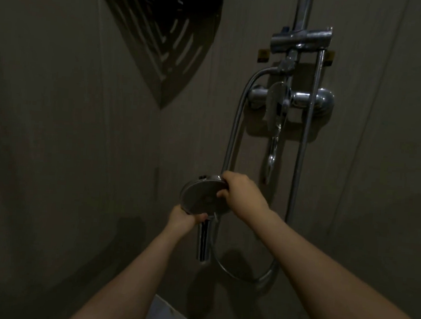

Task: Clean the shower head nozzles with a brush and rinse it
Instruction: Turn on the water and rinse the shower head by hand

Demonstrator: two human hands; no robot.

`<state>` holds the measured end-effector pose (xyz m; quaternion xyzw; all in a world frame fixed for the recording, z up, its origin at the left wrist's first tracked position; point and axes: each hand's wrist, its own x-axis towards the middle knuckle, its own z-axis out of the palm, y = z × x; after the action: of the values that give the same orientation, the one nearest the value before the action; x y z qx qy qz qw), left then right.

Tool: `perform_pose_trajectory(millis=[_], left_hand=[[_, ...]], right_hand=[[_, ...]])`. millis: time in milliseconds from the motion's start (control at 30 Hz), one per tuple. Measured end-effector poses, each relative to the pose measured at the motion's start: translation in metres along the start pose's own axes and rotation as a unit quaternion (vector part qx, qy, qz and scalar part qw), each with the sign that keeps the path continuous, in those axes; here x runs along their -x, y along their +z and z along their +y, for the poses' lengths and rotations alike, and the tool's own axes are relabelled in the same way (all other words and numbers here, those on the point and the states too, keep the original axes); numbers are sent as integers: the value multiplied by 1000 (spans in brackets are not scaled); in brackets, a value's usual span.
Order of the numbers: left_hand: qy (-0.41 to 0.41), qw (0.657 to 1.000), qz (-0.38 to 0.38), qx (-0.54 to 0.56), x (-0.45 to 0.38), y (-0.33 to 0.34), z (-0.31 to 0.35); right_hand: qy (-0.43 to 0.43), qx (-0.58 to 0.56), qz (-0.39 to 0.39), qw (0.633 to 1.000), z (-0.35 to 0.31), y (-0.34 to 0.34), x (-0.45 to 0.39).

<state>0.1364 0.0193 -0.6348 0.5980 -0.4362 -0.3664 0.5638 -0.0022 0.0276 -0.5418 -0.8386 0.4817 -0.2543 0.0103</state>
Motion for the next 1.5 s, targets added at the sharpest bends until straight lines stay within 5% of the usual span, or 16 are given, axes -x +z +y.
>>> perform_pose_trajectory(millis=[333, 667, 1333, 1500], left_hand=[[-58, 998, 24, -11, -3, -24, 74], [-86, 995, 52, -12, 20, -67, 227], [-4, 999, 18, -26, 110, -129, 490], [117, 992, 48, -28, 112, -133, 542]], right_hand=[[18, -19, -43, 999, -22, -47, -46], [35, -58, -99, 993, -88, -186, -92], [-20, -31, -19, 999, -208, -430, -101], [-39, -41, 104, 993, -217, -472, -103]])
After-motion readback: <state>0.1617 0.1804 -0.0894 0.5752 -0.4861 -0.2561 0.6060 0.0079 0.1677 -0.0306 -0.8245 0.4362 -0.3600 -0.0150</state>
